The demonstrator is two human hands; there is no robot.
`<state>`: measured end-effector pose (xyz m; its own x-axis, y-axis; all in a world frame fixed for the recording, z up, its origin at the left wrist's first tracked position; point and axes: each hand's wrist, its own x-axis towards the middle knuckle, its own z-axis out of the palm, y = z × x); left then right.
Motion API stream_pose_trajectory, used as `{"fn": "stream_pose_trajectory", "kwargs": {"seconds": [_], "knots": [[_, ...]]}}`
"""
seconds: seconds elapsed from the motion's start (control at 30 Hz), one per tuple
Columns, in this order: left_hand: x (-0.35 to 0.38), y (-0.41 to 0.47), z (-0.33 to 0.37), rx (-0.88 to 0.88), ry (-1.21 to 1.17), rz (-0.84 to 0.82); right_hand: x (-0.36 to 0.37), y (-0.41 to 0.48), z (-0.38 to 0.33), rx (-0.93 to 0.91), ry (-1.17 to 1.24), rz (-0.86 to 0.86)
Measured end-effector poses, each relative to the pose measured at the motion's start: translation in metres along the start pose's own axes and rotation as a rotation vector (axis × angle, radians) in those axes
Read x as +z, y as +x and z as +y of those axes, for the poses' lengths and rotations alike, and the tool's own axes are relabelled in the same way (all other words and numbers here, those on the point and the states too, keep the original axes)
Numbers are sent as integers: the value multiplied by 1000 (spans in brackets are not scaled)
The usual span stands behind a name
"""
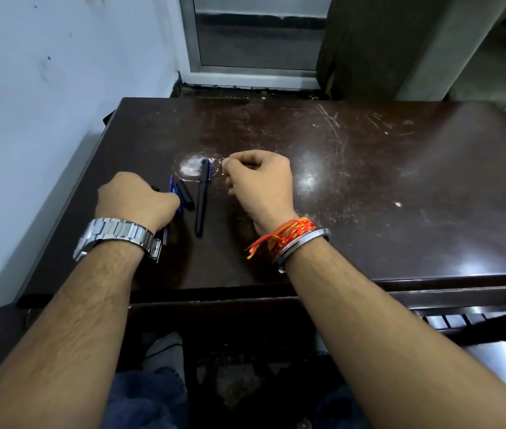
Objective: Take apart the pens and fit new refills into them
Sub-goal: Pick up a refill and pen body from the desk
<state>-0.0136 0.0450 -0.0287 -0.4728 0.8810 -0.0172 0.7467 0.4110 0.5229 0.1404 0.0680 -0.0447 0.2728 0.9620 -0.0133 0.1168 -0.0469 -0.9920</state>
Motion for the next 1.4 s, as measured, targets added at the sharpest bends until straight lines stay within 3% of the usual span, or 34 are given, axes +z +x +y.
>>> {"fn": "stream_pose_trajectory", "kwargs": {"seconds": [0.57,0.73,0.93,1.2,1.4], "knots": [[-1,-5,4,20,-56,12,-9,0,-6,-7,-122,1],[-1,-13,14,154,-165,89,-16,-1,-7,-48,-279,-1],[8,-24,32,248,-296,6,-31,3,-8,-77,-557,1],[28,-18,28,233,-495,-160,-42,12,-6,5,-711,-22],[27,-22,25,184,-595,-73,-47,13,-7,36,-719,5]]}}
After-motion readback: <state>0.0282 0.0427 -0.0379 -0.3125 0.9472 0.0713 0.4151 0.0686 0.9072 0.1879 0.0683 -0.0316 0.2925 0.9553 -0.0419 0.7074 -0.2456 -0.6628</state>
